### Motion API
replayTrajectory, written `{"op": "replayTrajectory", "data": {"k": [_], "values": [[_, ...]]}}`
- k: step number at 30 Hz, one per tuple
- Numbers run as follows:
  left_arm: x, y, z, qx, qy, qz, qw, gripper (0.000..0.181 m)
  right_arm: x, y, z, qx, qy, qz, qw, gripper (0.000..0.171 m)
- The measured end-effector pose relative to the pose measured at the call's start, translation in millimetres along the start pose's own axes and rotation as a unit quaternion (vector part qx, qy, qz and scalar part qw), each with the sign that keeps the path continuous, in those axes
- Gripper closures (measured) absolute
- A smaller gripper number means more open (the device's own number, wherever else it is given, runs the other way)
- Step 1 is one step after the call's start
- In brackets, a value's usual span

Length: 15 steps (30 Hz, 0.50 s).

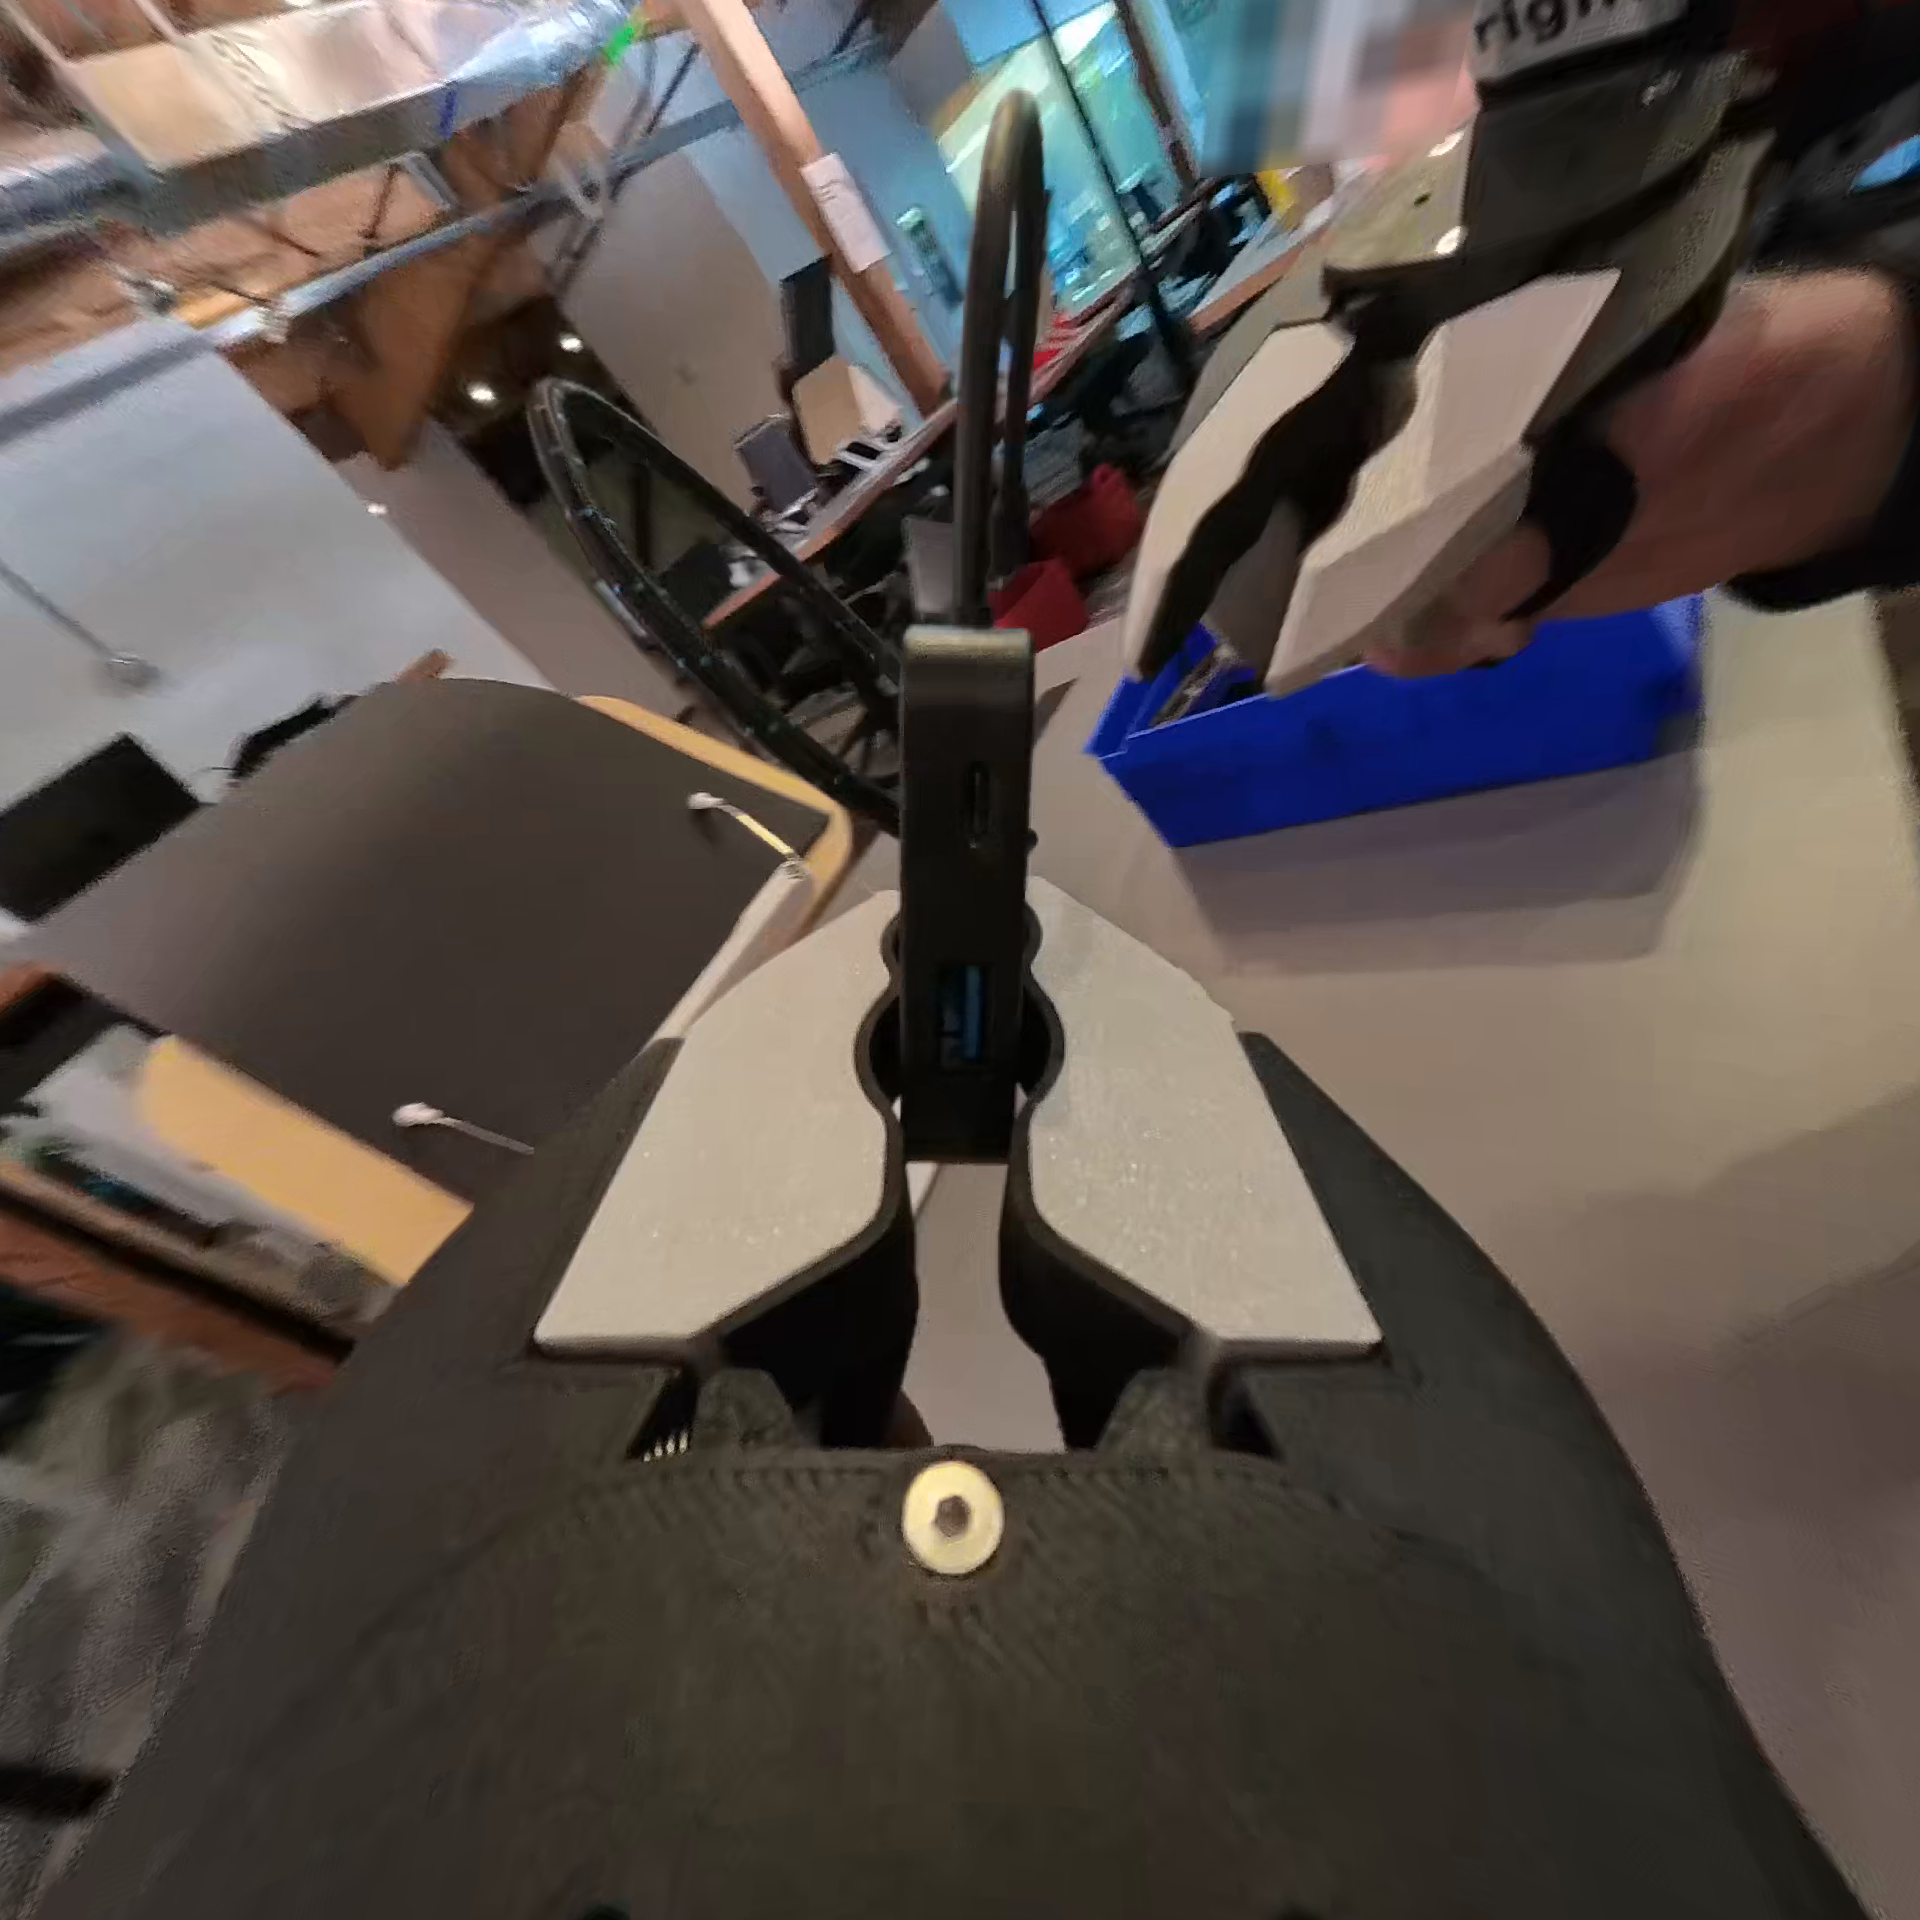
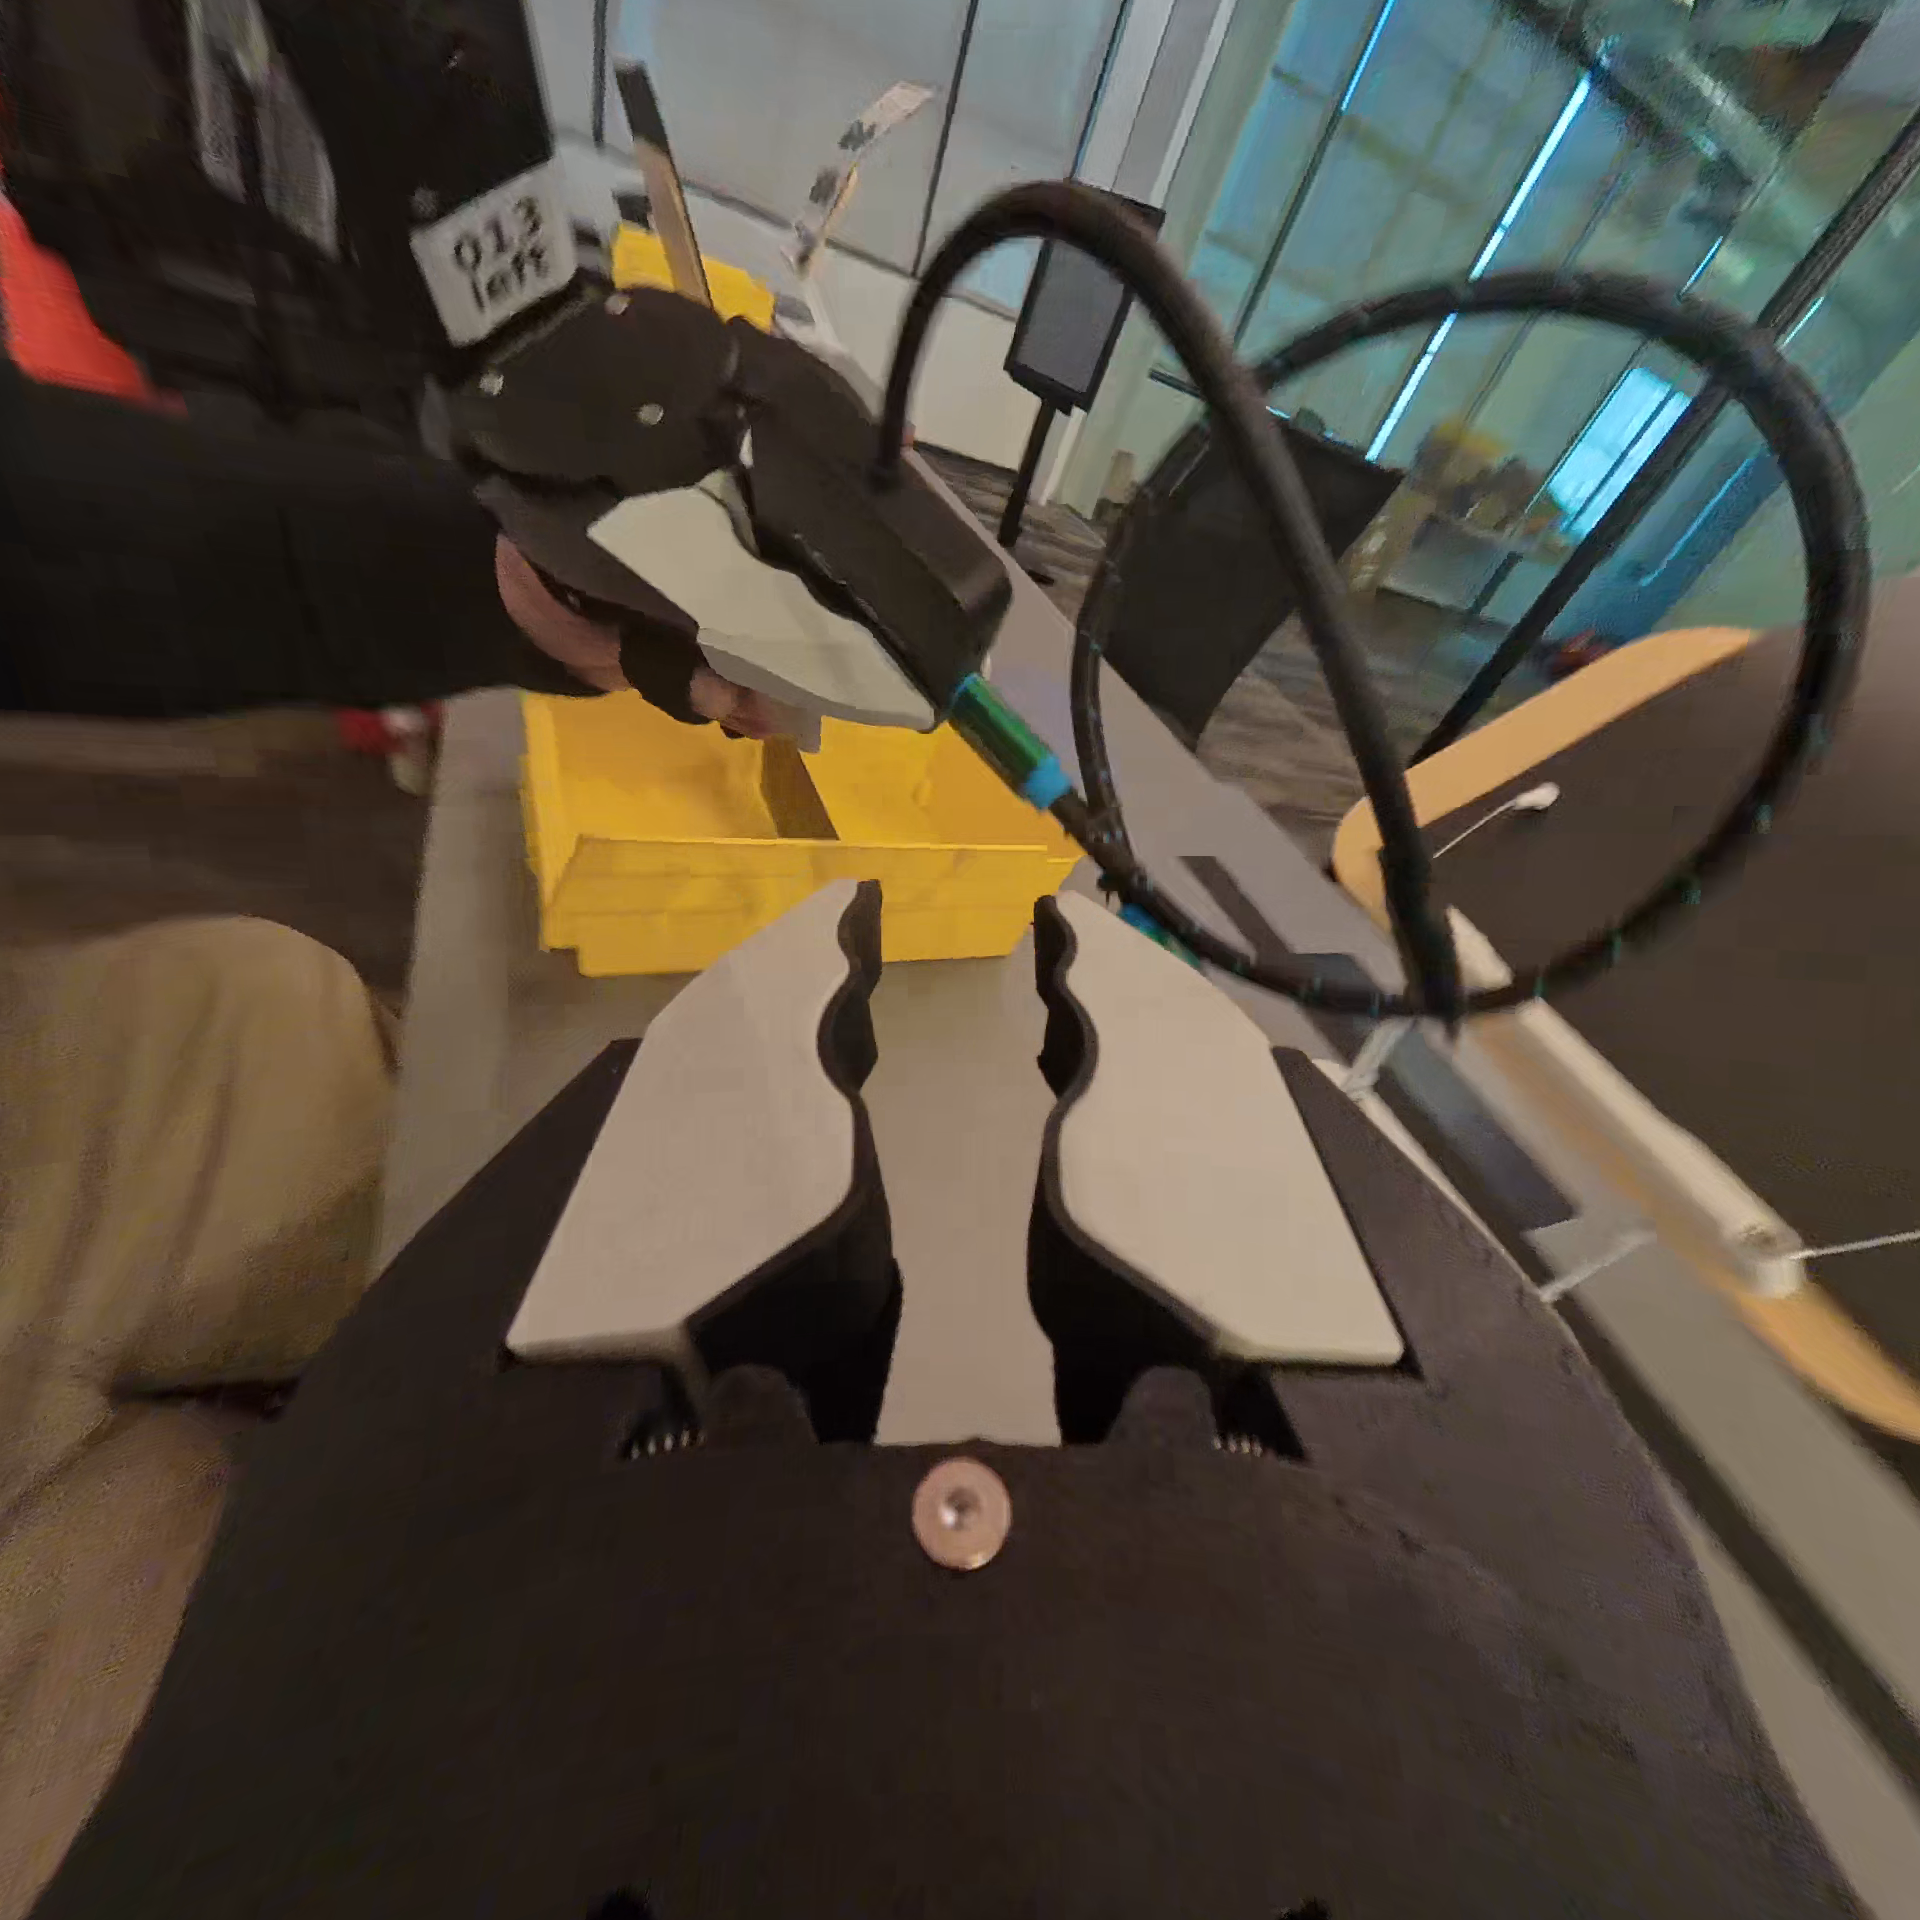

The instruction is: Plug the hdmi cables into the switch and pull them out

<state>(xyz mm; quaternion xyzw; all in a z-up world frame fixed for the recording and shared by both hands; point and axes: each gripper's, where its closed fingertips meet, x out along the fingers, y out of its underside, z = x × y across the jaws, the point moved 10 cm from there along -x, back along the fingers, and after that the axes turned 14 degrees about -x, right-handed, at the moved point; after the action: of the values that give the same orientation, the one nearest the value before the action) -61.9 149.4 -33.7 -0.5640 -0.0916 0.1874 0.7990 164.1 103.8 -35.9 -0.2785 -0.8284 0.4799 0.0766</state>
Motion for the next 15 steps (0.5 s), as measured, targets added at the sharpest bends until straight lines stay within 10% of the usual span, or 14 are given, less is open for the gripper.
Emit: {"op": "replayTrajectory", "data": {"k": [15], "values": [[7.0,-1.0,-31.3,-0.044,0.17,0.017,0.984,0.167,30.4,-5.4,33.5,-0.179,-0.046,0.112,0.976,0.159]]}}
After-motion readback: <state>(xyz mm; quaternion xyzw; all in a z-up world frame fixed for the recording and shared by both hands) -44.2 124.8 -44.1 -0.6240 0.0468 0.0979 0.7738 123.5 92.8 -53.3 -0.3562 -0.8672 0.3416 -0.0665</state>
